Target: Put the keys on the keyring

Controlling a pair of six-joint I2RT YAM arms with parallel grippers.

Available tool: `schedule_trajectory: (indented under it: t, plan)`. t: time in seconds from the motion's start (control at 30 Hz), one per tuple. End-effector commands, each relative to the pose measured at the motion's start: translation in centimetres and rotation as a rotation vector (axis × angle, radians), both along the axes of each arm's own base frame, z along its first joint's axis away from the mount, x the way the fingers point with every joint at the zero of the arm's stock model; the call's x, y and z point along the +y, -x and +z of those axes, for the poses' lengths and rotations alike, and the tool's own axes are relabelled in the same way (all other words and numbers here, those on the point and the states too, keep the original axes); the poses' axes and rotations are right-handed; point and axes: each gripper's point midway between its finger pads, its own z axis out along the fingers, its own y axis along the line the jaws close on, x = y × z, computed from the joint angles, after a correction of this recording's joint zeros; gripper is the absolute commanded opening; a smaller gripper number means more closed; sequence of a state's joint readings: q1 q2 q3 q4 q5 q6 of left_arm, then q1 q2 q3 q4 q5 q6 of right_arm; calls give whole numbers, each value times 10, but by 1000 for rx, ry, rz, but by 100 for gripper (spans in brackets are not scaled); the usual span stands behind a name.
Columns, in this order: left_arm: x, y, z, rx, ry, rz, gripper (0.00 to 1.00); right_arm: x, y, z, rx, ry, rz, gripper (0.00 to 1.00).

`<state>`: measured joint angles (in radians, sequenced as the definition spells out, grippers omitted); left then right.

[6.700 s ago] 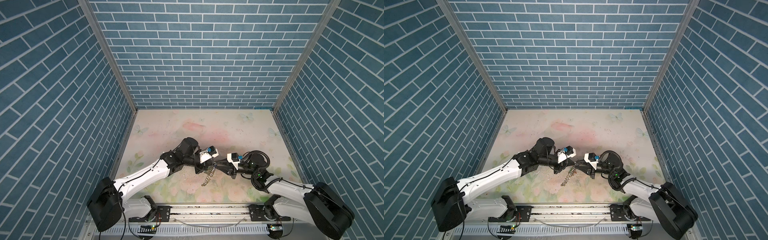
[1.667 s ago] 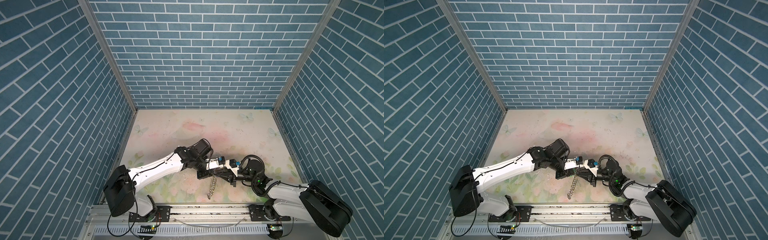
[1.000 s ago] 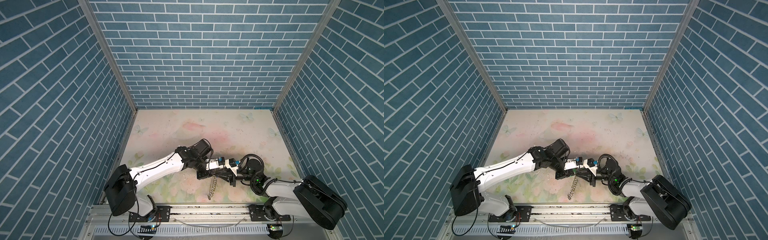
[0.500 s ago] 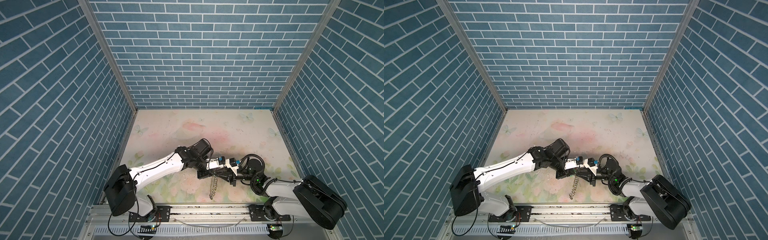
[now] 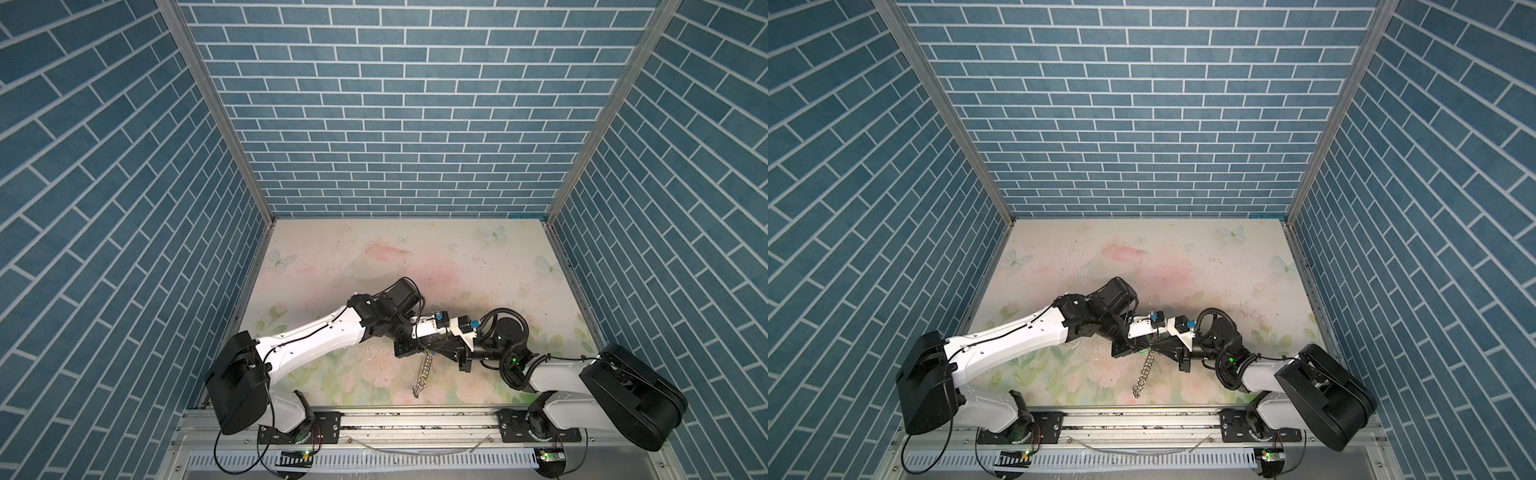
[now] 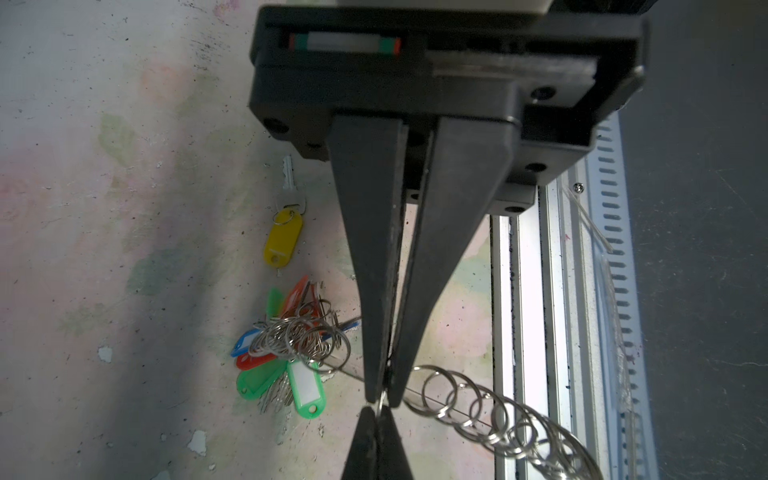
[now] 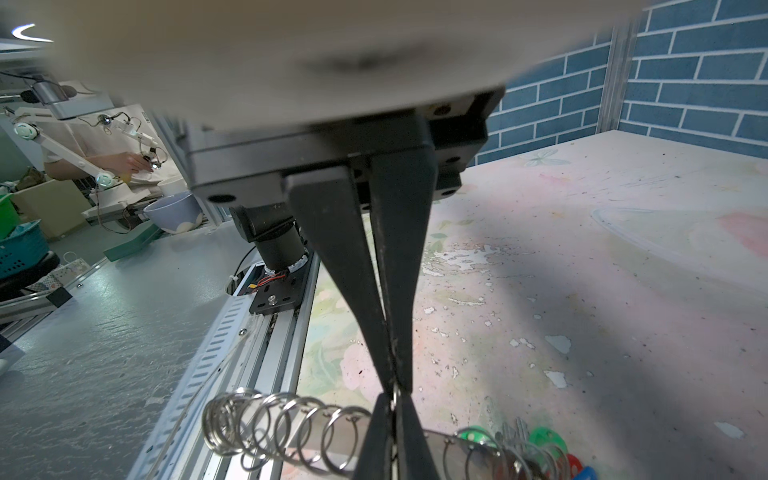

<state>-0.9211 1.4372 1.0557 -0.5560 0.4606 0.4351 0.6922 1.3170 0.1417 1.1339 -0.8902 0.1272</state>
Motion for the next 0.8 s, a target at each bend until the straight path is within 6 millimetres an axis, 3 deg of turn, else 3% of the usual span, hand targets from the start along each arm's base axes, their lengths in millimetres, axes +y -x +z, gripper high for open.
schedule_trajectory:
  t: [0.0, 0.17, 0.43, 0.63, 0.77]
  plan:
    - [-9, -11, 22, -60, 96, 17, 0, 5, 2, 7, -26, -10, 34, 12]
    - [-8, -12, 22, -60, 97, 20, 0, 4, 0, 7, -38, -4, 18, 15]
    - [-9, -9, 21, -44, 98, 9, 0, 4, -1, 15, -60, -20, 9, 3]
    - [-7, -10, 21, -60, 100, 21, 0, 2, -4, 14, -59, -21, -18, 0]
    - [0, -21, 38, -137, 269, 95, 19, -3, -8, 17, -71, -58, -64, 0]
